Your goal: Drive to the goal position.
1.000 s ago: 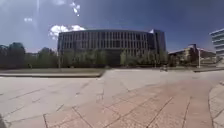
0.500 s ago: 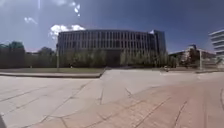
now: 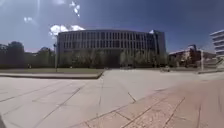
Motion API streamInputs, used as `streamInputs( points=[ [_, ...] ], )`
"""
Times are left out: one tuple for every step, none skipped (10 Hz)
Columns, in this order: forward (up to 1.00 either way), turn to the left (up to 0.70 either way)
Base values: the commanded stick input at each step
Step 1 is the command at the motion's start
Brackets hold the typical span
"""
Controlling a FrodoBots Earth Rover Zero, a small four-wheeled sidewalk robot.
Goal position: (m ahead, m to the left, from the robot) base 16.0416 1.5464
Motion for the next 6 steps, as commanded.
streamInputs(
  points=[
    [0.7, 0.01],
    [0.7, 0.01],
    [0.7, 0.01],
    [0.7, 0.01],
    [0.7, 0.01],
    [0.7, 0.01]
  ],
)
